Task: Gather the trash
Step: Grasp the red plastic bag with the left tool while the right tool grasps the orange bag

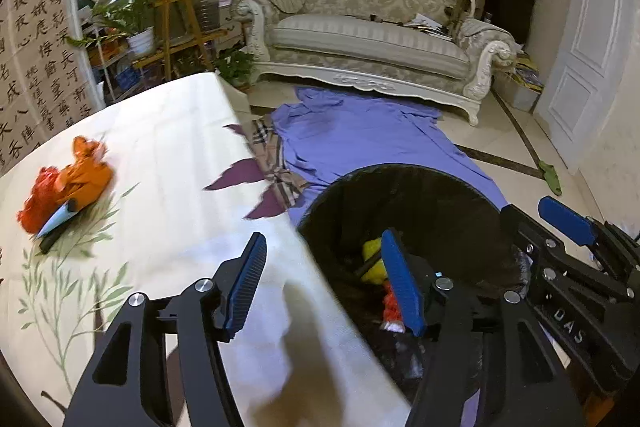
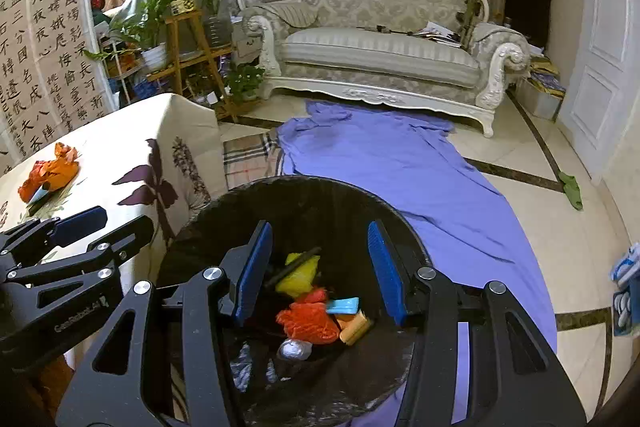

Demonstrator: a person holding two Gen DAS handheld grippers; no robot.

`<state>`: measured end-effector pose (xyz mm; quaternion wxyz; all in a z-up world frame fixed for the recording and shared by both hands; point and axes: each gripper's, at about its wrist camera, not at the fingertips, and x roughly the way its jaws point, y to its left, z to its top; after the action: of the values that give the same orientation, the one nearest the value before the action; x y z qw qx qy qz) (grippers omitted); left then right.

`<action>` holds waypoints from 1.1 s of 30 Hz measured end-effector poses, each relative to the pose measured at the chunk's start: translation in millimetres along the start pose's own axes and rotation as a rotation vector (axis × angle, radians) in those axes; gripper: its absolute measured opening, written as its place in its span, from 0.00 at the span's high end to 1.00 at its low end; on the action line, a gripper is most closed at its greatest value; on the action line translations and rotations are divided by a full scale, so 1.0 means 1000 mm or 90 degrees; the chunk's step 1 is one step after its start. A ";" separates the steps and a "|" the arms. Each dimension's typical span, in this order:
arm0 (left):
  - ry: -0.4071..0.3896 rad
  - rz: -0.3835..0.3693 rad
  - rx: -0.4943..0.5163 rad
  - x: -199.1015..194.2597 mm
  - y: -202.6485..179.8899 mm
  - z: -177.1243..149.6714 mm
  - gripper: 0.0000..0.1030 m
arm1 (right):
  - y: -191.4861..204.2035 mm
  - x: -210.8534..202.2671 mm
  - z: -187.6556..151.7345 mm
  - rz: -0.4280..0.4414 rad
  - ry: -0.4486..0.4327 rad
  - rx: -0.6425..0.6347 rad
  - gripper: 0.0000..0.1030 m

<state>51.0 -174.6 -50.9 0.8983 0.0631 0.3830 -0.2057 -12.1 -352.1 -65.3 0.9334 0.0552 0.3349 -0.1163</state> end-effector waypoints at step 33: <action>-0.015 0.207 -0.191 -0.045 0.224 -0.007 0.36 | 0.214 0.022 0.055 0.213 0.002 -0.187 0.51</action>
<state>112.0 45.3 -33.8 0.9234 -0.0131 0.3835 0.0003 92.6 -159.0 -31.3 0.9372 -0.0262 0.3359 0.0901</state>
